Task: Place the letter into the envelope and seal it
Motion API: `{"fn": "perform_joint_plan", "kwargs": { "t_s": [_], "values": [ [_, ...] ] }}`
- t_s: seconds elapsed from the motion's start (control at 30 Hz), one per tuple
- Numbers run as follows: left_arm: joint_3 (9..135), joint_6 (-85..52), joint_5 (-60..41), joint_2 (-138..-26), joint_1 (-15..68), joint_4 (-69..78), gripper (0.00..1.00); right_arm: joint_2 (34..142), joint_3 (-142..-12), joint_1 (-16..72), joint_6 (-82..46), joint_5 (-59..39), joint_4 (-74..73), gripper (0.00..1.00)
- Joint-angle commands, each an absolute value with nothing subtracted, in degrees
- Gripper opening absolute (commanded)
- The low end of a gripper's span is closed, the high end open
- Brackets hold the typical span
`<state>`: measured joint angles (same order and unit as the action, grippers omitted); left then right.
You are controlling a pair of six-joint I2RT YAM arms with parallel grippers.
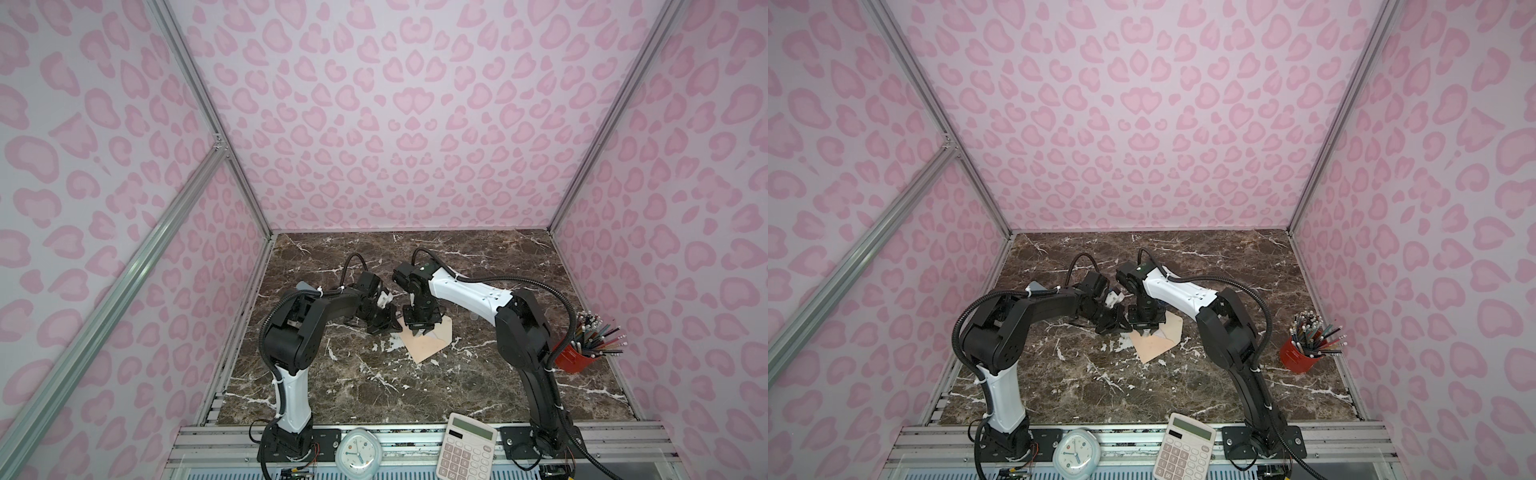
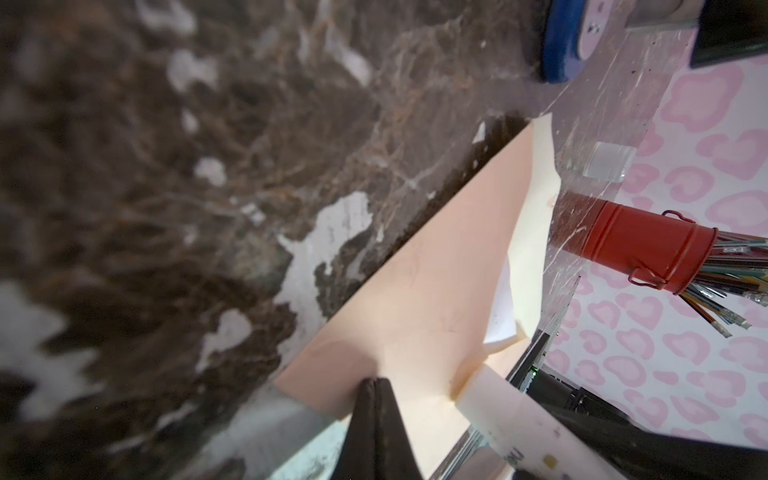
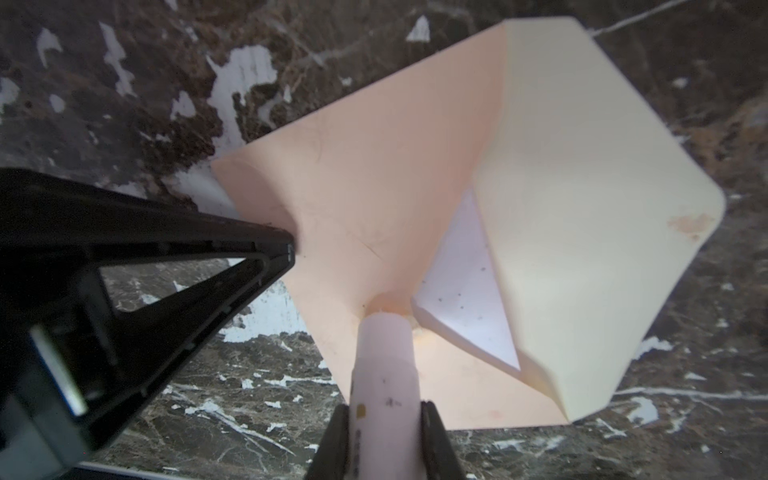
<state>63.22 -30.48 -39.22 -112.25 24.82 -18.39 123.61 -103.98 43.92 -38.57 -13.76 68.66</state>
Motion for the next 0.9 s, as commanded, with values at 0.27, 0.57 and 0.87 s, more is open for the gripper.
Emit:
{"fn": "perform_joint_plan", "kwargs": {
  "t_s": [0.27, 0.57, 0.87],
  "values": [
    [64.3, -26.9, -32.4, -114.9, 24.4, -25.8, 0.04, 120.8, -101.4, 43.1, -39.0, -12.2, 69.9, 0.00],
    [64.4, -26.2, -34.4, -113.6, 24.3, -25.4, 0.04, 115.4, -101.4, 42.6, -38.5, -9.8, 70.5, 0.00],
    [68.3, -31.7, -46.2, -100.6, 24.4, -17.8, 0.43, 97.7, -89.4, 42.6, -33.6, -4.1, 50.4, 0.00]
  ]
}}
